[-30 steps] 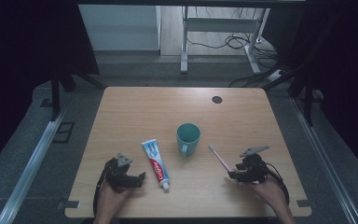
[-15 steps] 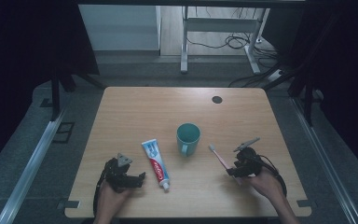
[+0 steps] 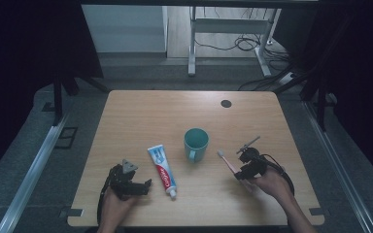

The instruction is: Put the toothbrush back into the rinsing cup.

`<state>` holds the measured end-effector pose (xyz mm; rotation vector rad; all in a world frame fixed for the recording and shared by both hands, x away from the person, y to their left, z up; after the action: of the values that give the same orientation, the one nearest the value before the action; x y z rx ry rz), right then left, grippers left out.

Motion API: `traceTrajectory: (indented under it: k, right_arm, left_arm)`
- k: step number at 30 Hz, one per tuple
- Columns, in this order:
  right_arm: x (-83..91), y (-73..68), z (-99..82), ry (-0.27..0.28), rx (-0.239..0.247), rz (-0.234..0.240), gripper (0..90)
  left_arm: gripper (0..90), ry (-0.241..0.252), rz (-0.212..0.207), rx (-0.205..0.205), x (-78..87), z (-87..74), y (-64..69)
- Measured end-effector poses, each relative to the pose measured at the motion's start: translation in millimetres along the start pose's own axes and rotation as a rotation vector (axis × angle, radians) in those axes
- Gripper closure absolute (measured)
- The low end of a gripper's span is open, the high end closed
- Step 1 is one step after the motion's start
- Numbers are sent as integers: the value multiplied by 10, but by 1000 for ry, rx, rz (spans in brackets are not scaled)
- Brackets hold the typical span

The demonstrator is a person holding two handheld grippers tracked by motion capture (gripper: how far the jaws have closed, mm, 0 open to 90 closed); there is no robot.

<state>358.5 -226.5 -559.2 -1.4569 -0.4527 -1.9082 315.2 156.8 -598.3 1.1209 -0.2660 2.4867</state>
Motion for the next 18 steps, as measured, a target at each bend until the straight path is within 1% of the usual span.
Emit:
traceTrajectory:
  k: [5, 8, 9, 10, 13, 16, 17, 18]
  right_arm:
    - [-10, -11, 78, -46, 5, -13, 586]
    - [-23, -14, 125, -84, 12, -24, 611]
    - [-32, -18, 160, -106, 13, -27, 629]
    - [-32, -18, 160, -106, 13, -27, 629]
    - [-50, -28, 207, -142, 14, -30, 651]
    - [-79, -32, 236, -179, 13, -21, 670]
    - [-104, -26, 248, -198, 1, -26, 675]
    - [-104, -26, 248, -198, 1, -26, 681]
  left_arm:
    - [0, 0, 0, 0, 0, 0, 0]
    - [0, 0, 0, 0, 0, 0, 0]
    - [0, 0, 0, 0, 0, 0, 0]
    - [0, 0, 0, 0, 0, 0, 0]
    - [0, 0, -1, 0, 0, 0, 0]
    - [0, 0, 0, 0, 0, 0, 0]
    - [0, 0, 0, 0, 0, 0, 0]
    - [0, 0, -1, 0, 0, 0, 0]
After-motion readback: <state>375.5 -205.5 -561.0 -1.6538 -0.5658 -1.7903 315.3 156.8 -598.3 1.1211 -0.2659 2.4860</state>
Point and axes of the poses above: each handheld gripper's, and its own axes: x roughly backward along the jaws, z roughly out of its top, y roughly to its right, the point moved 7 cm from there along -x, roughly forward along the jaws, and after that the axes turned 3 degrees about z, right-handed, at the moved point
